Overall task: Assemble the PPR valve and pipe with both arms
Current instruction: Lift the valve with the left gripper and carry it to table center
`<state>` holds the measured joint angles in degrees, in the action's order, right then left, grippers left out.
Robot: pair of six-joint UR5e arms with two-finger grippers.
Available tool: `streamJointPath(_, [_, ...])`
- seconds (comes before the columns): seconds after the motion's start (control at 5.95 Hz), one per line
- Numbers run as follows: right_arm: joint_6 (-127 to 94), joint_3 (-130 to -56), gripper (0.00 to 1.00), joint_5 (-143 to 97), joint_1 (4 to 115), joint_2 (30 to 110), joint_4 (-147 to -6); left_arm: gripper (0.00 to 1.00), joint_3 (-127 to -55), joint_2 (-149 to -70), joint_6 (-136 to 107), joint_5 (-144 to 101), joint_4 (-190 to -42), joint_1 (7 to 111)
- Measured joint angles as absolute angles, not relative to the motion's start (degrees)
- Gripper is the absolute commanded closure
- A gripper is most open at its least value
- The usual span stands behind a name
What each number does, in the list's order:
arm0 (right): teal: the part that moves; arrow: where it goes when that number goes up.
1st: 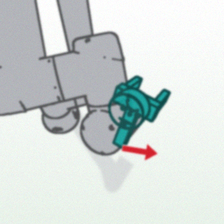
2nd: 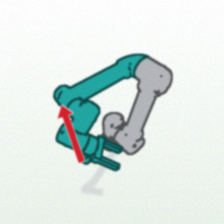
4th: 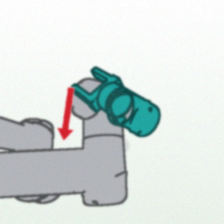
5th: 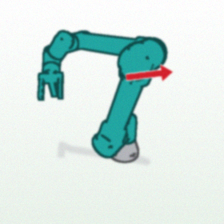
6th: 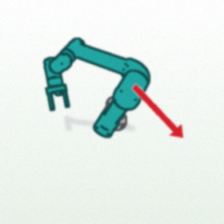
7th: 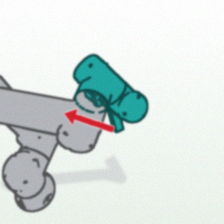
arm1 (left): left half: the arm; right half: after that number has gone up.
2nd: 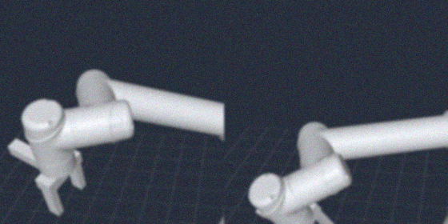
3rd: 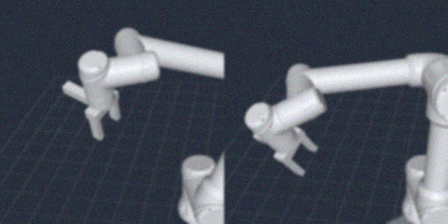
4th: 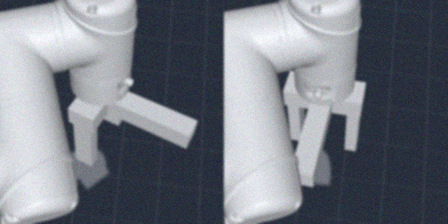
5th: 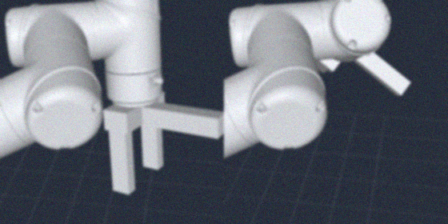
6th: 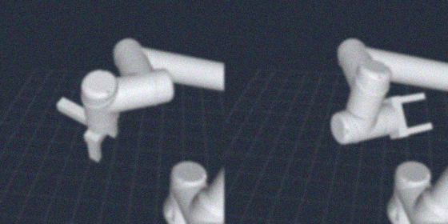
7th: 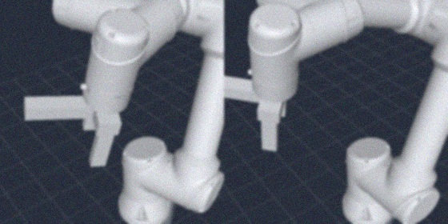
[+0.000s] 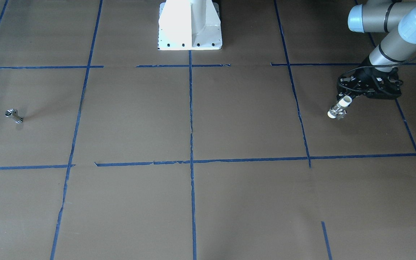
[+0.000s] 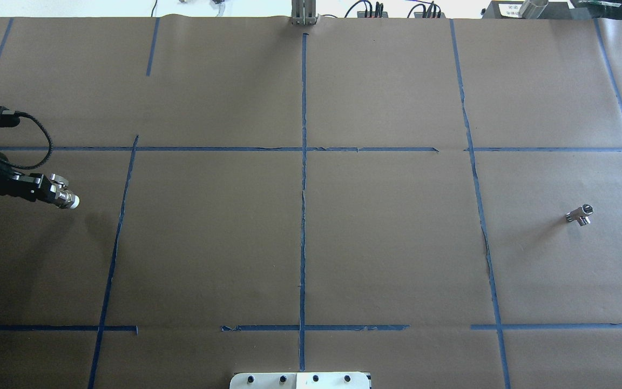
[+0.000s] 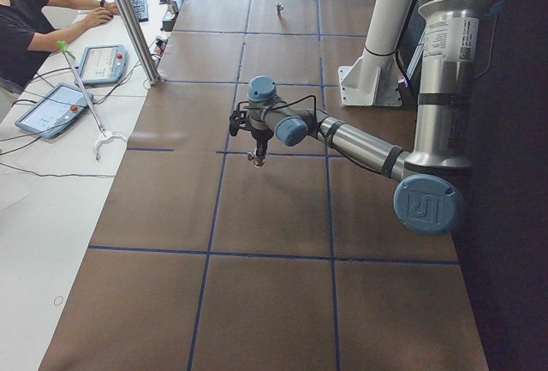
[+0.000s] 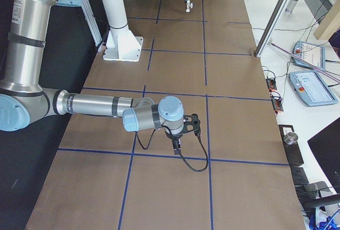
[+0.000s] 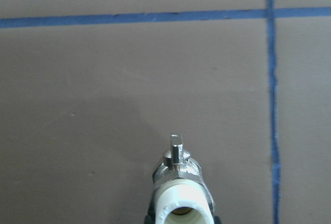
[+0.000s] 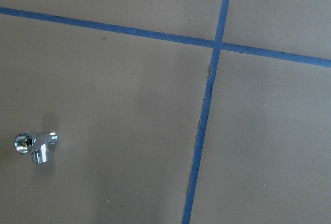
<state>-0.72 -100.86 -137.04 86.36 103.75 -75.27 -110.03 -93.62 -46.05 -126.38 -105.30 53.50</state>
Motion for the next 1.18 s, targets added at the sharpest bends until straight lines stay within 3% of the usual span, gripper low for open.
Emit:
streamJointPath(0.67, [-0.9, -101.1, 0.0, -138.1, 86.2, 103.8, -74.6, 1.0, -109.7, -119.6, -54.7, -123.2, -82.3, 40.2])
streamJointPath(1.18, [-1.0, -101.3, 0.0, -140.3, 86.2, 103.6, -74.6, 1.0, -95.1, -137.4, -62.7, -114.2, -81.4, 31.2])
